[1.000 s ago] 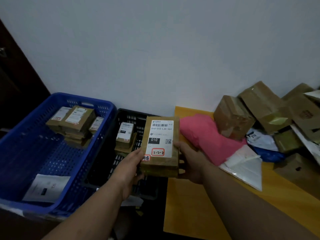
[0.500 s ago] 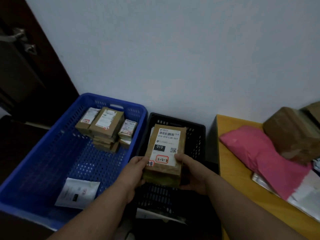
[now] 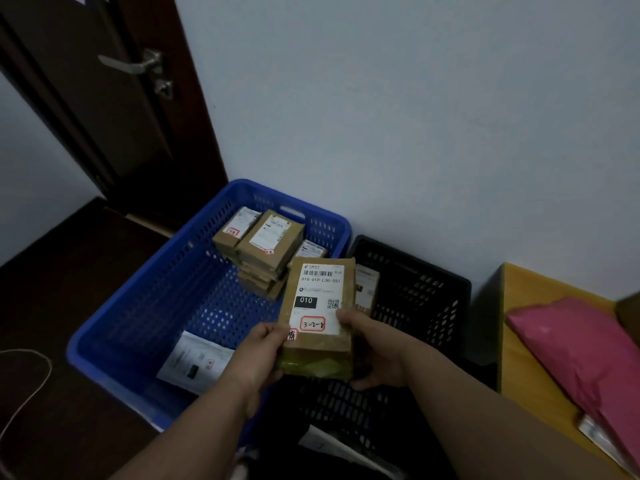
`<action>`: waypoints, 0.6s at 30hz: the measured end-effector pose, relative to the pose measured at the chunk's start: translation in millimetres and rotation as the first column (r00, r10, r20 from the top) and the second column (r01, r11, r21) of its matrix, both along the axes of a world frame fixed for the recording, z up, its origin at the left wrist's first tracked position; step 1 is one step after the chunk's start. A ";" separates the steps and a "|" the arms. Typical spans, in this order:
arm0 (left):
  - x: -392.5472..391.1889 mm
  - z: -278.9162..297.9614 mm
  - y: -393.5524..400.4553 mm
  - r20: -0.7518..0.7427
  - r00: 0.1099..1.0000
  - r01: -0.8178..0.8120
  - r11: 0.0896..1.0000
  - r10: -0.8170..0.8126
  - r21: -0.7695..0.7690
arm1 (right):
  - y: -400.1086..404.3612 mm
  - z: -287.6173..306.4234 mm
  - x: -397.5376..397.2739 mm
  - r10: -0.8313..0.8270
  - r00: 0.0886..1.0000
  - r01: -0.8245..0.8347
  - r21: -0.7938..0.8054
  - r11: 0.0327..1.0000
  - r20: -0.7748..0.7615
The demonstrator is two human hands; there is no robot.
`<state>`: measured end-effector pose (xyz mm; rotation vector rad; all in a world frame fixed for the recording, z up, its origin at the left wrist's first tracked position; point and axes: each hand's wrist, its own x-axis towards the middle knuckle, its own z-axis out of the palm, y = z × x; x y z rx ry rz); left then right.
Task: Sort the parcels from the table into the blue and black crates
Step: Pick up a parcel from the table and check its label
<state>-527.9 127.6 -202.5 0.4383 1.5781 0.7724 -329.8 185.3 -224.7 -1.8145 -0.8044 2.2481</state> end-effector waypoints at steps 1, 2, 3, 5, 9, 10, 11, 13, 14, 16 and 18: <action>-6.8 -1.4 -0.1 -0.001 1.000 -0.006 1.000 0.006 -0.008 | 1.8 0.4 -7.3 0.022 1.000 -0.022 -0.004 1.000 0.000; -15.0 -3.4 1.2 0.001 1.000 -0.012 1.000 0.012 -0.016 | 4.8 -0.2 -14.8 0.040 0.999 -0.040 -0.006 0.999 0.002; -24.2 -5.7 4.2 0.006 1.000 -0.019 1.000 0.019 -0.023 | 8.8 -0.8 -23.1 0.056 0.998 -0.056 -0.008 0.998 0.003; -46.3 -10.8 13.3 0.017 0.999 -0.029 0.999 0.029 -0.039 | 18.5 -3.0 -43.0 0.082 0.997 -0.082 -0.009 0.997 0.004; -104.4 -25.6 39.0 0.028 1.000 -0.008 0.998 0.010 -0.065 | 37.7 -12.3 -98.2 0.037 0.999 -0.037 -0.037 0.999 -0.007; -121.3 -28.2 47.0 0.025 1.000 0.002 0.998 0.000 -0.067 | 42.1 -17.3 -114.7 0.018 1.000 -0.019 -0.051 0.999 -0.012; -138.7 -30.8 54.9 0.015 1.000 0.010 0.998 -0.009 -0.068 | 47.0 -22.7 -132.2 0.001 1.000 -0.002 -0.058 0.998 -0.013; -175.0 -36.2 68.2 -0.017 1.000 0.022 0.997 -0.024 -0.080 | 57.1 -34.2 -169.3 -0.030 0.999 0.029 -0.080 0.996 -0.021; -192.7 -39.1 74.1 -0.031 0.999 0.026 0.996 -0.029 -0.087 | 61.3 -38.9 -187.4 -0.042 0.999 0.040 -0.087 0.995 -0.021; -224.0 -48.0 85.9 -0.058 0.997 0.045 0.995 -0.050 -0.088 | 67.8 -46.3 -219.7 -0.064 0.997 0.061 -0.090 0.994 -0.033; -245.6 -57.5 97.0 -0.074 0.994 0.070 0.991 -0.079 -0.112 | 71.9 -52.2 -242.2 -0.109 0.994 0.105 -0.105 0.989 -0.028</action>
